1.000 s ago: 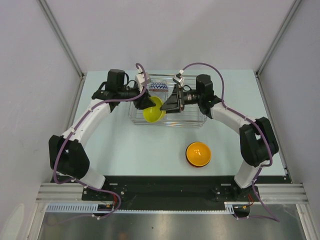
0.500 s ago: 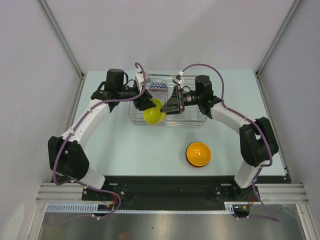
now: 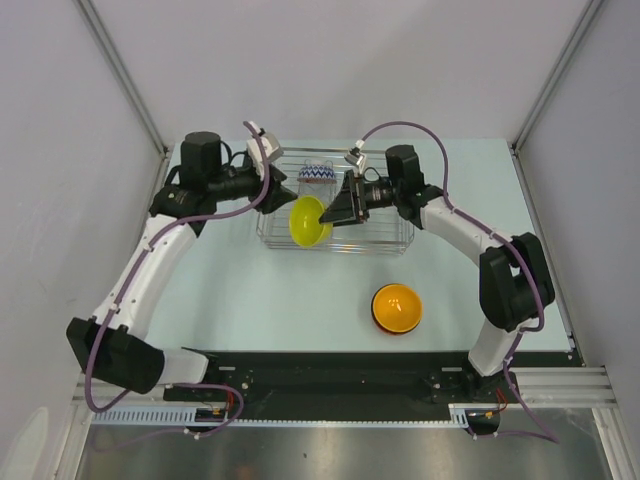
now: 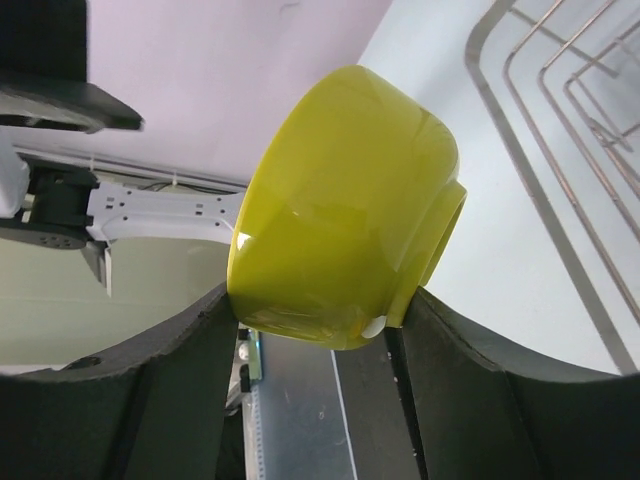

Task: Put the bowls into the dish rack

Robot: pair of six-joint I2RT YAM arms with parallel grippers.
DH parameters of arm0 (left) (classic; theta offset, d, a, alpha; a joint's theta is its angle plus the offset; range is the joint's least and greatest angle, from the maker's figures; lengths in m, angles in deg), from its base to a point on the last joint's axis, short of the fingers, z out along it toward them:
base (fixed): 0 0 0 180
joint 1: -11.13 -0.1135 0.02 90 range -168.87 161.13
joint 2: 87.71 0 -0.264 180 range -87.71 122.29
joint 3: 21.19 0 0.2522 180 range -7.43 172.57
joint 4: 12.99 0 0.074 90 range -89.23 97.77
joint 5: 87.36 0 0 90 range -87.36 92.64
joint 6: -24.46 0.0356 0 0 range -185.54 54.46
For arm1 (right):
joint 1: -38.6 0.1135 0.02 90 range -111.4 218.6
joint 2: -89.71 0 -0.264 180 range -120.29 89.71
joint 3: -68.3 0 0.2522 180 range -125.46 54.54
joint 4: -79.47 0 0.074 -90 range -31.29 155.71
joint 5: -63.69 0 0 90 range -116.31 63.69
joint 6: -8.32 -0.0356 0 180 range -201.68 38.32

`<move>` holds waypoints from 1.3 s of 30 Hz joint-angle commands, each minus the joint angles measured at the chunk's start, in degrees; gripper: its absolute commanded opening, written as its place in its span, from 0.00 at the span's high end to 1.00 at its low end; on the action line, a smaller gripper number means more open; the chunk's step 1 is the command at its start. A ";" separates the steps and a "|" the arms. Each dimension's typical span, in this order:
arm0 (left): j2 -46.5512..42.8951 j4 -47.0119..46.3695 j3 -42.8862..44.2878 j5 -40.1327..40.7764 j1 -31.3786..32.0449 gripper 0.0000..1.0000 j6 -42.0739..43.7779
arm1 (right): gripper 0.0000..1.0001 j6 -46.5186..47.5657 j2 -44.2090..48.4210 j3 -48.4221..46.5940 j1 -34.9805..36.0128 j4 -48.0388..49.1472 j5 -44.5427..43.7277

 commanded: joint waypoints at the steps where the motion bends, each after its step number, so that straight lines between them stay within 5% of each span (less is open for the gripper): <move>1: -4.03 1.02 -0.41 7.77 -1.61 0.42 1.12 | 1.00 7.25 -0.76 -5.55 -0.44 -8.40 -2.83; 12: -11.42 1.19 -9.55 17.00 -6.62 0.43 0.68 | 1.00 26.93 -4.62 -19.86 0.35 -32.02 -18.03; 23: -17.92 2.69 -17.29 18.94 -9.00 0.42 1.74 | 1.00 58.20 -15.17 -46.13 4.30 -56.30 -37.71; 39: -21.97 1.10 -24.15 15.87 -13.13 0.43 1.12 | 1.00 81.17 -13.42 -45.89 17.31 -52.89 -67.86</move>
